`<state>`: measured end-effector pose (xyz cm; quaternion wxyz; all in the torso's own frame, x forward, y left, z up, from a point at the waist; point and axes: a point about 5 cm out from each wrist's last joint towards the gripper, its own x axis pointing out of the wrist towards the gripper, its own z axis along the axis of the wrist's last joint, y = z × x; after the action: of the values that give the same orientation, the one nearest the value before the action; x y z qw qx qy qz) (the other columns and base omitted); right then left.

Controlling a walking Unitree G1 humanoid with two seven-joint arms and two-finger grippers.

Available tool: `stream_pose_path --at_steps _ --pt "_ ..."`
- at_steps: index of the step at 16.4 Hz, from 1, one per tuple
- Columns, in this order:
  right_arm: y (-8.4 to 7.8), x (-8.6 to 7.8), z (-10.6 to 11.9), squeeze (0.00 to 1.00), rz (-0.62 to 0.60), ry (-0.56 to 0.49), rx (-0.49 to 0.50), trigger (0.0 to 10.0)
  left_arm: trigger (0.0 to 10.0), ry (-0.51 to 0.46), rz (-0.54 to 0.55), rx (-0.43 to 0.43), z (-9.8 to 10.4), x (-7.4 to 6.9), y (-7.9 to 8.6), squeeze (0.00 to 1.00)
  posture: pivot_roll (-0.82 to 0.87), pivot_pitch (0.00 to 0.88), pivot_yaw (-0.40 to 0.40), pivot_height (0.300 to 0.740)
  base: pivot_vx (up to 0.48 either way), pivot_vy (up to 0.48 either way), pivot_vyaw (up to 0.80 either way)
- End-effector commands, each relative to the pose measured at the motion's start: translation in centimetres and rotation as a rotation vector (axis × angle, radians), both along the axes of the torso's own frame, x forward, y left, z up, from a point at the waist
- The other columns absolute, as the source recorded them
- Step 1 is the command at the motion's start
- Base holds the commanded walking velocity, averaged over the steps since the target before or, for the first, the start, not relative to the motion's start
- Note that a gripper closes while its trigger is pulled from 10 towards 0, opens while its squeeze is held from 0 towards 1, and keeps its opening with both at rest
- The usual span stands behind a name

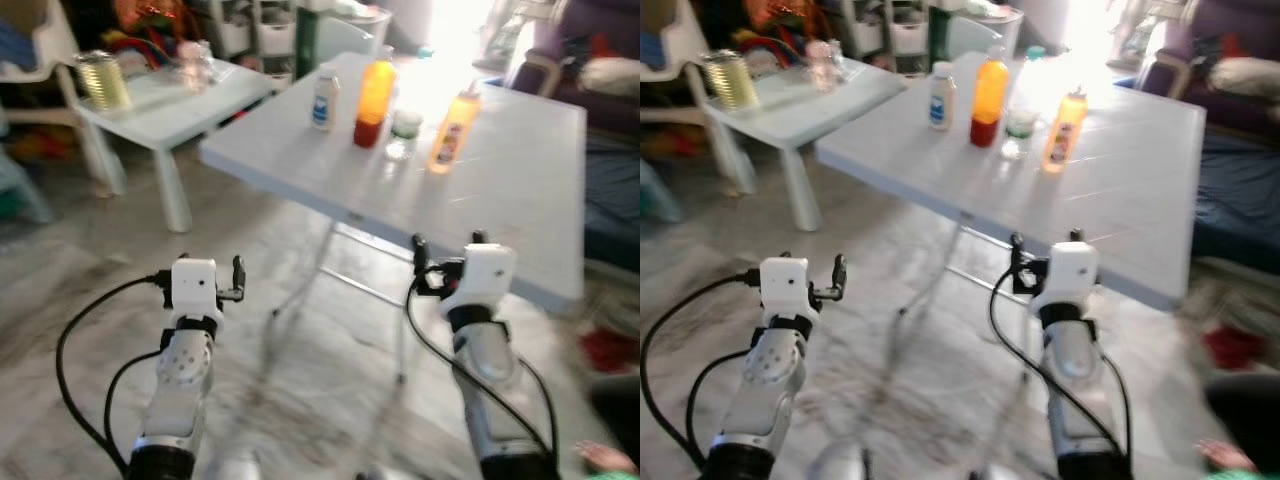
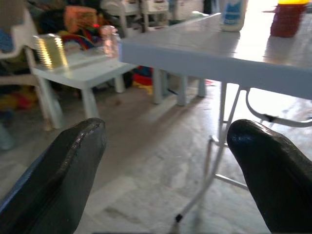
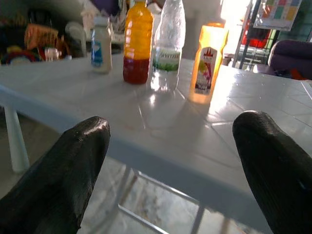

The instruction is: Restocking fridge

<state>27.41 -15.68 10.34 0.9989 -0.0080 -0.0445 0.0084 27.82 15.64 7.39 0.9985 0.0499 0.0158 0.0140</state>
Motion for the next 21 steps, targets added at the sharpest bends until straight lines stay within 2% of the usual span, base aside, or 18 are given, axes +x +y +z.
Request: stream_pose_path --at_steps 1,6,9,11,15,17,21 --pt "0.0 0.1 0.0 0.0 0.018 0.009 -0.005 10.0 10.0 -0.019 0.005 0.002 0.5 0.2 -0.1 0.0 0.1 0.063 -0.109 0.74 0.0 0.0 0.0" --pt "-0.4 0.7 0.4 0.0 -0.051 -0.023 0.007 10.0 10.0 -0.022 -0.036 0.025 0.9 1.0 -0.3 0.0 0.07 0.051 -0.037 0.74 0.0 0.0 0.0" --pt "-1.3 -0.1 0.2 0.0 -0.116 -0.032 0.014 10.0 10.0 -0.005 -0.093 0.028 0.9 1.6 -0.9 0.0 0.02 0.042 0.033 0.74 0.0 0.0 0.0" --pt "-2.0 -0.8 0.1 0.0 -0.177 -0.043 0.015 10.0 10.0 0.019 -0.154 0.03 0.5 2.1 -2.0 0.0 -0.03 0.043 0.066 0.74 0.0 0.0 0.0" --pt "-2.0 -1.0 0.1 0.0 -0.163 -0.039 -0.001 10.0 10.0 0.007 -0.181 0.005 0.6 2.3 -2.6 0.0 -0.02 0.051 0.032 0.74 0.0 0.0 0.0" --pt "-2.0 -0.4 0.5 0.0 -0.154 -0.046 0.001 10.0 10.0 0.008 -0.172 0.002 0.4 1.8 -2.4 0.0 0.0 0.054 0.019 0.74 0.0 0.0 0.0" --pt "-2.0 0.4 1.5 0.0 -0.133 -0.076 -0.021 10.0 10.0 -0.02 -0.123 -0.009 0.9 1.0 -1.2 0.0 0.02 0.068 0.002 0.74 0.31 0.0 0.0"
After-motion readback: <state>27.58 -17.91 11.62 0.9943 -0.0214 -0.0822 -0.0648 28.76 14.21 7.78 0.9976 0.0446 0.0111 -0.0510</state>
